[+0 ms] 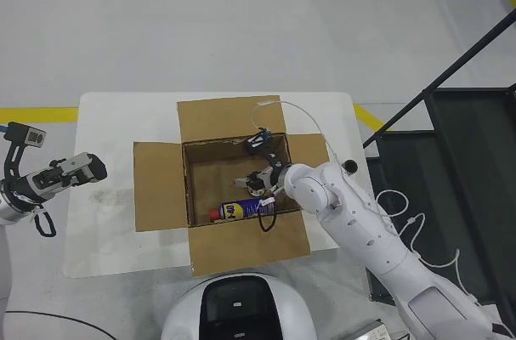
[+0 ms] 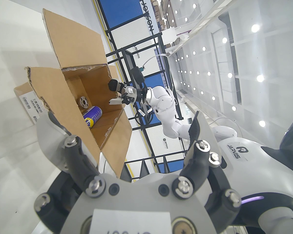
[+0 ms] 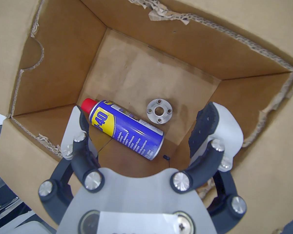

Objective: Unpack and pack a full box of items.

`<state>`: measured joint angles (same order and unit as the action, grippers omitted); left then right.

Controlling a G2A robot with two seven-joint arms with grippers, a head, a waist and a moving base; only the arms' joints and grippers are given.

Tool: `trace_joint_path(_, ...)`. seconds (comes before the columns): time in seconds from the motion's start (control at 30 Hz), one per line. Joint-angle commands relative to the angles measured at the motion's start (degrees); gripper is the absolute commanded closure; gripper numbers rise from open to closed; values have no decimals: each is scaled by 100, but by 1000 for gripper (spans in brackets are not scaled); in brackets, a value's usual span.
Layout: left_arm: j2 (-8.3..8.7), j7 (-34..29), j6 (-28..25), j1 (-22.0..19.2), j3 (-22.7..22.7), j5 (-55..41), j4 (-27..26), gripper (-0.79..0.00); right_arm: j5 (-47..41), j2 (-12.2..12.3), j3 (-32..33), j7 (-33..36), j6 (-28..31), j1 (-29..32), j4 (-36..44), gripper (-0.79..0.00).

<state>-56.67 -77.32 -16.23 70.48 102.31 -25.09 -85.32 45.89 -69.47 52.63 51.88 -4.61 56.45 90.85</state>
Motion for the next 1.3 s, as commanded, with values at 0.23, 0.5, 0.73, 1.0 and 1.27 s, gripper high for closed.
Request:
trace_joint_path(0.23, 0, 0, 0, 0, 0, 0, 0, -785, -783, -431, -798, 128, -465, -853, -1430, -785)
trace_joint_path(0.5, 0, 0, 0, 0, 0, 0, 0, -785, -919, -510, -866, 213, -746, -957, -1710, -785)
trace_joint_path(0.73, 0, 0, 0, 0, 0, 0, 0, -785, -919, -510, -866, 213, -746, -957, -1710, -785)
trace_joint_path(1.0, 0, 0, 0, 0, 0, 0, 0, -785, -839, -507, -841, 149, -828, -877, -1810, -785)
trace_joint_path(1.27, 0, 0, 0, 0, 0, 0, 0, -785, -719, -558, -876, 267, -870, -970, -2117, -785)
